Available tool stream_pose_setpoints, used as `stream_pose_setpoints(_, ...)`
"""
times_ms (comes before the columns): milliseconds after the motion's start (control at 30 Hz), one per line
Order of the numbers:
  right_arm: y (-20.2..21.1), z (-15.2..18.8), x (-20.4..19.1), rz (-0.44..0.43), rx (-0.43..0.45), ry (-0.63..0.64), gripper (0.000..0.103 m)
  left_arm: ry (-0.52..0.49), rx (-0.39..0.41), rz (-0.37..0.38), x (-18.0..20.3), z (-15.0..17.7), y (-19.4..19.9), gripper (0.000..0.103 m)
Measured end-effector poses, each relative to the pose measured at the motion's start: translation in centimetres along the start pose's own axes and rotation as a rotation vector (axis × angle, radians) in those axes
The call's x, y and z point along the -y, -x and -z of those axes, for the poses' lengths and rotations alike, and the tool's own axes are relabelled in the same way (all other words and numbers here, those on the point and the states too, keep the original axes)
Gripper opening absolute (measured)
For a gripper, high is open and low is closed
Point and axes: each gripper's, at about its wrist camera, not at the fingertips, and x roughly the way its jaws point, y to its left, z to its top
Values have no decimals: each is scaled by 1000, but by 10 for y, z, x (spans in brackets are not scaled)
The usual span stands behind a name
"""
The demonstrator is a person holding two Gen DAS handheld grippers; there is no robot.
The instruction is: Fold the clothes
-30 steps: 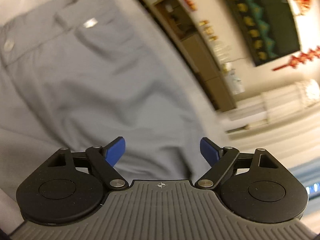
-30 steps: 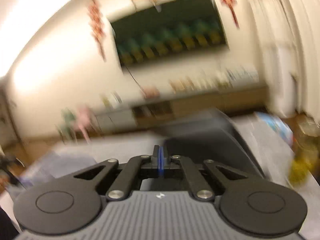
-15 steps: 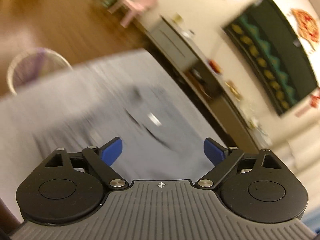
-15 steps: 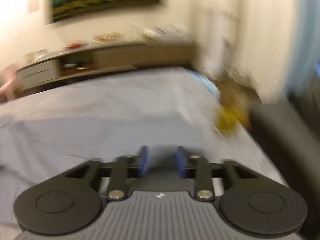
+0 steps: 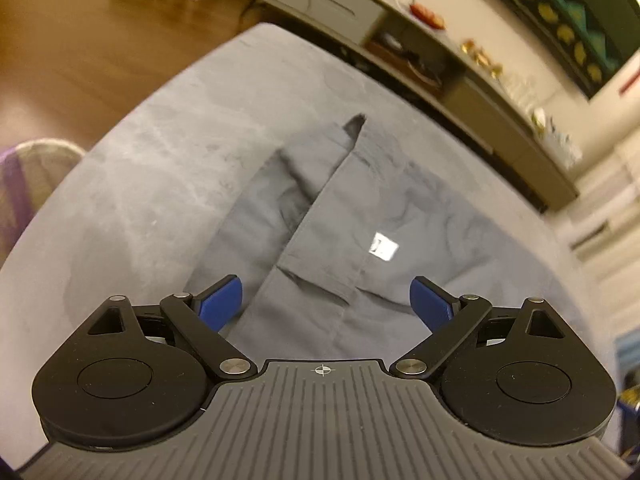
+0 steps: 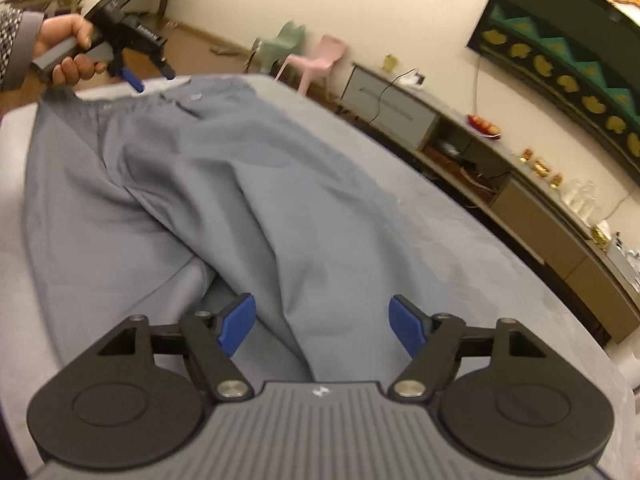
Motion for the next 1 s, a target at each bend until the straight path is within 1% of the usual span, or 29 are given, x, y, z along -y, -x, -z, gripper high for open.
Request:
stream_pose_setpoints(33, -6, 0, 0, -9, -15, 6, 75, -11, -7, 0, 0, -1, -6, 82)
stream_pose_setpoints(100, -17, 0, 1, -28, -45, 17, 74, -32, -22, 40, 2, -2, -13, 79)
stream_pose_setpoints(133, -23, 0, 1, -37, -60, 23, 68, -42, -29, 60, 3, -2, -17, 76)
stream_pose_setpoints(167, -29, 0, 2, -46, -75, 29, 57, -59, -37, 79, 5, -2, -20, 73)
stream_pose_setpoints(200, -33, 0, 2, -54, -89, 29, 48, -95, -46, 95, 10, -2, -21, 58)
stream_pose_setpoints(233, -36, 1, 2, -61, -103, 25, 30, -131, -55, 110, 16, -2, -22, 19)
stream_pose_setpoints(267, -36, 1, 2, -64, -107, 19, 15, -164, -60, 121, 21, -2, -22, 4)
stream_pose_setpoints(300, -36, 1, 3, -63, -105, 12, 9, -186, -50, 122, 25, -2, -19, 0)
stream_pose_setpoints(333, -35, 0, 4, -63, -103, 4, 1, -193, -35, 158, 28, -1, -14, 0)
stream_pose_setpoints(400, -28, 0, 4, -51, -87, -8, 1, -204, 13, 226, 33, 0, 4, 0)
stream_pose_setpoints(433, -18, 0, 6, -34, -56, -18, 1, -189, 60, 275, 32, -1, 22, 0)
stream_pose_setpoints(467, -1, 0, 10, -24, -9, -43, 1, -151, 133, 354, 27, -3, 49, 0)
stream_pose_setpoints(500, 18, 1, 15, -20, 43, -74, 1, -109, 224, 436, 16, -4, 81, 0)
stream_pose_setpoints(533, 37, 3, 18, -23, 87, -97, 1, -67, 316, 512, 0, -3, 111, 0)
stream_pose_setpoints(567, 51, 9, 17, -28, 106, -99, 1, -24, 388, 573, -20, 2, 133, 0)
stream_pose_setpoints(600, 62, 16, 14, -31, 113, -90, 1, 13, 383, 598, -39, 8, 137, 0)
stream_pose_setpoints(633, 68, 23, 9, -55, 109, -80, 1, 51, 379, 622, -58, 14, 140, 0)
stream_pose_setpoints(667, 68, 32, 1, -95, 89, -60, 1, 84, 361, 627, -74, 21, 141, 0)
stream_pose_setpoints(700, 65, 38, -8, -118, 66, -30, 1, 97, 302, 561, -80, 30, 132, 0)
stream_pose_setpoints(733, 61, 43, -17, -129, 45, 3, 1, 93, 264, 505, -82, 39, 127, 0)
stream_pose_setpoints(767, 58, 47, -24, -143, 27, 20, 2, 94, 239, 475, -83, 48, 124, 0)
stream_pose_setpoints(800, 57, 48, -28, -151, 22, 25, 2, 105, 223, 465, -83, 55, 123, 4)
stream_pose_setpoints(833, 57, 48, -32, -154, 24, 30, 4, 110, 214, 455, -81, 60, 124, 23)
stream_pose_setpoints(867, 57, 48, -35, -157, 26, 35, 5, 112, 206, 441, -78, 64, 125, 36)
stream_pose_setpoints(900, 57, 47, -38, -158, 29, 36, 12, 107, 206, 415, -73, 66, 127, 59)
stream_pose_setpoints(933, 58, 45, -39, -157, 34, 35, 21, 100, 204, 387, -68, 67, 128, 80)
stream_pose_setpoints(967, 59, 44, -41, -153, 39, 39, 32, 86, 200, 351, -61, 64, 127, 86)
stream_pose_setpoints(1000, 60, 43, -44, -147, 45, 47, 37, 73, 195, 314, -54, 62, 126, 87)
